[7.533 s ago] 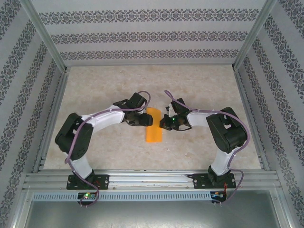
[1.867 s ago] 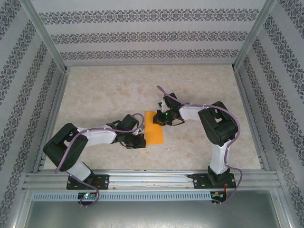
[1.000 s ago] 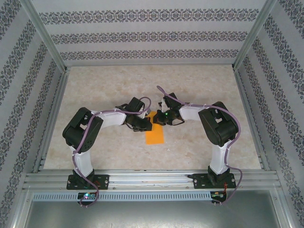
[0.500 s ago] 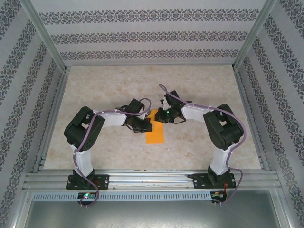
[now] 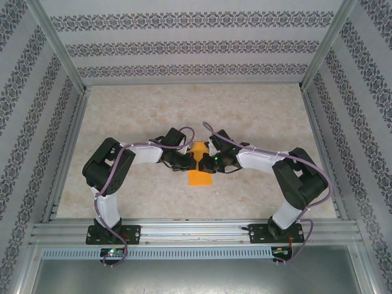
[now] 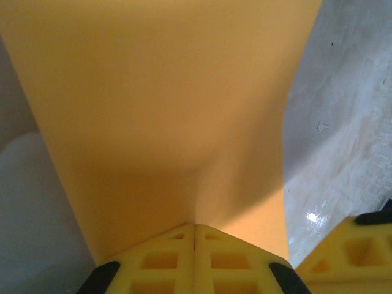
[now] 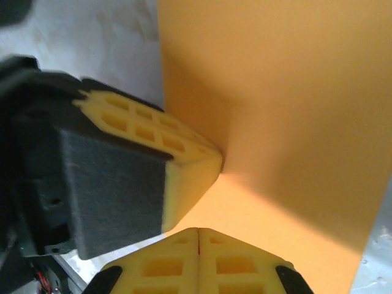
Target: Fold a paper plane with a square sheet of paper (fold left side to right side)
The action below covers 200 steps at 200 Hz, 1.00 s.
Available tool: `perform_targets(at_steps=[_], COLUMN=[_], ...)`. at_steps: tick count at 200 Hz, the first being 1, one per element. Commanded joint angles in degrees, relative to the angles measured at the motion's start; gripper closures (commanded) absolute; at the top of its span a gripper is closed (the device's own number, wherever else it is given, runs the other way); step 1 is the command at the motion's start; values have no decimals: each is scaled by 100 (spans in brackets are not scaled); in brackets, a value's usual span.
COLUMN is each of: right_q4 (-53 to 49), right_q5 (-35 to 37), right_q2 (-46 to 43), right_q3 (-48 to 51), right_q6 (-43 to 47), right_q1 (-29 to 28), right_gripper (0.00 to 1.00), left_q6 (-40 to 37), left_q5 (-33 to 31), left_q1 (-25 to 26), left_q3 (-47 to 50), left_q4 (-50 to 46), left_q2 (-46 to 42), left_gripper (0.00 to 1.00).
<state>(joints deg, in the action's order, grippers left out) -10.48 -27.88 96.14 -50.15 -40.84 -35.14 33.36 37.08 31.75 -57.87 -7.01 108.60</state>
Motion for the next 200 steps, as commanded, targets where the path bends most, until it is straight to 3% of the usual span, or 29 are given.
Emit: perform_targets(at_steps=[1, 98, 200], right_q4=[-24, -508, -966], right_q5=[131, 565, 810], right_q2=[204, 564, 598], right_q3=[94, 289, 234], right_q6=[-144, 113, 311], right_q1=[-27, -85, -88], right_gripper=[100, 100, 100], left_q6=[69, 197, -14], left_q5=[-237, 167, -78], left_q1=[19, -97, -353], left_q3=[148, -403, -198], left_q4=[-209, 145, 497], left_q2=[7, 92, 307], left_gripper=[100, 100, 100])
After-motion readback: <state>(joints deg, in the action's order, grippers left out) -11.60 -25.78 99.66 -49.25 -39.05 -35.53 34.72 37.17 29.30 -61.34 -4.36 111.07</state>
